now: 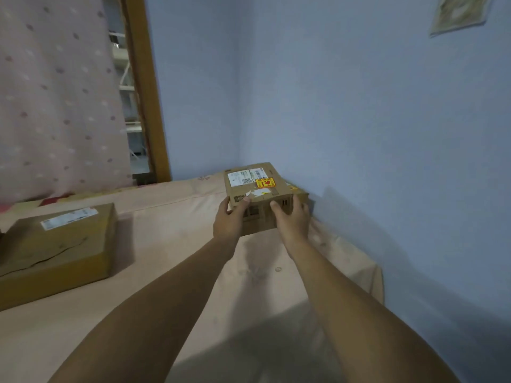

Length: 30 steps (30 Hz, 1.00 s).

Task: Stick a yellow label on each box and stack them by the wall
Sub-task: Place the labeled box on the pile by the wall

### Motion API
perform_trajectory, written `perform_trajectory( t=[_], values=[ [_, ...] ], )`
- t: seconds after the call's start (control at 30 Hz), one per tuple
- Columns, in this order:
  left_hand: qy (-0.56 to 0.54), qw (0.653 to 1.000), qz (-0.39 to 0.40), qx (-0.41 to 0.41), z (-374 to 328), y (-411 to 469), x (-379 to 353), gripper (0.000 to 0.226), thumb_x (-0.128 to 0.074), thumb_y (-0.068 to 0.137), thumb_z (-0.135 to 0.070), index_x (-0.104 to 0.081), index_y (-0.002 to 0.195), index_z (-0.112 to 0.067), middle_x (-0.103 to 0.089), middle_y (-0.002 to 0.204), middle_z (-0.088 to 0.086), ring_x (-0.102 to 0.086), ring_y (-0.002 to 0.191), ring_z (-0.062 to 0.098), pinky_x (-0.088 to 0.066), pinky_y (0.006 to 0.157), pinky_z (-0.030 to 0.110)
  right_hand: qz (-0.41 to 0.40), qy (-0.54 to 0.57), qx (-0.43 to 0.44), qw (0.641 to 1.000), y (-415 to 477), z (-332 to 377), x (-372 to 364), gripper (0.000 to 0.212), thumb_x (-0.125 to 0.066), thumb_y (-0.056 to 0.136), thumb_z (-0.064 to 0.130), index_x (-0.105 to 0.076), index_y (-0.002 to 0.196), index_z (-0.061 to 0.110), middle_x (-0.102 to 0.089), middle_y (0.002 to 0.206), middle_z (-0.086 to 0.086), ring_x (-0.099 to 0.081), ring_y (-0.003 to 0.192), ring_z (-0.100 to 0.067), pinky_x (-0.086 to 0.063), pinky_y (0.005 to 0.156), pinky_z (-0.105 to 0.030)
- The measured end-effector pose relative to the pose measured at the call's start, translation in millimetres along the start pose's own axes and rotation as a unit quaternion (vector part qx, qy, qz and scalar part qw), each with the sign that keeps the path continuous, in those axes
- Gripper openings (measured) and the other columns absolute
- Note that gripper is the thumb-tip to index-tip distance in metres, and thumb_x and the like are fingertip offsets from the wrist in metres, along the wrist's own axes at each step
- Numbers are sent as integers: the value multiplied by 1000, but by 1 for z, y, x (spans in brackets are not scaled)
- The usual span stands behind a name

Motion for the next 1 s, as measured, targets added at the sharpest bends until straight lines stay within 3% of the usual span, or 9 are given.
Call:
perform_trajectory(
  t=[0.1,0.23,0.37,0.4,0.53,0.63,0.8,0.87,1.0],
  values=[
    [6,1000,-4,-24,-9,25,-33,70,-69,79,-62,-50,142,-37,-65,126,-5,-62,112,16,-51,98,39,-22,-26,4,999,38,-3,6,58,-64,92,43,-51,144,22,-43,145,-7,-39,137,-27,-38,114,-45],
    [-3,999,13,-51,-18,61,-71,58,-67,88,-54,-52,142,-37,-62,127,-10,-59,112,10,-45,88,27,-53,51,7,997,88,-6,13,41,-72,89,28,-57,127,19,-62,123,-1,-60,114,-20,-50,101,-41],
    [25,995,57,-83,-15,99,-106,39,-63,89,-50,-63,126,-41,-67,123,-15,-60,114,5,-49,101,34,-70,93,0,993,138,-6,22,45,-71,91,16,-52,131,11,-64,114,3,-61,101,-13,-46,75,-8],
    [33,994,61,-80,-12,108,-114,36,-61,92,-45,-63,127,-39,-66,124,-13,-60,115,6,-48,102,33,-75,89,4,993,150,-6,24,44,-71,91,16,-54,131,12,-64,114,3,-62,100,-13,-44,72,-7],
    [56,992,82,-75,3,135,-137,32,-48,100,-23,-62,121,-42,-66,112,-22,-57,105,-2,-42,79,13,-63,74,7,995,198,-23,24,38,-68,91,19,-60,128,16,-68,117,3,-64,105,-15,-52,81,-25],
    [81,989,99,-71,17,151,-149,41,-46,100,-17,-57,134,-39,-65,121,-18,-57,106,1,-40,78,11,-45,85,-5,995,221,-43,18,44,-66,87,27,-59,131,21,-69,119,3,-66,109,-18,-56,95,-42],
    [124,980,101,-117,37,174,-159,38,-50,96,-17,-57,131,-32,-64,126,-10,-57,119,12,-49,104,35,-4,67,-31,997,242,-85,3,78,-64,71,48,-46,145,30,-60,140,3,-58,127,-19,-48,108,-47],
    [141,977,86,-134,44,183,-161,33,-52,89,-22,-60,118,-34,-65,119,-9,-60,114,14,-52,101,44,7,57,-42,997,252,-100,-2,98,-61,62,59,-34,153,35,-48,153,4,-48,139,-19,-42,114,-47],
    [148,976,75,-140,62,208,-167,48,-55,78,-31,-55,123,-45,-63,125,-13,-58,119,14,-52,101,45,28,63,-51,996,249,-89,-2,97,-64,72,49,-24,159,33,-39,160,3,-41,144,-19,-37,118,-46]
  ],
)
Point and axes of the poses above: each hand's wrist, its own y-axis towards the middle knuckle, its own x-axis out of the back of the hand, z = x × y, the point moved 3 cm from there along y, towards the middle knuckle
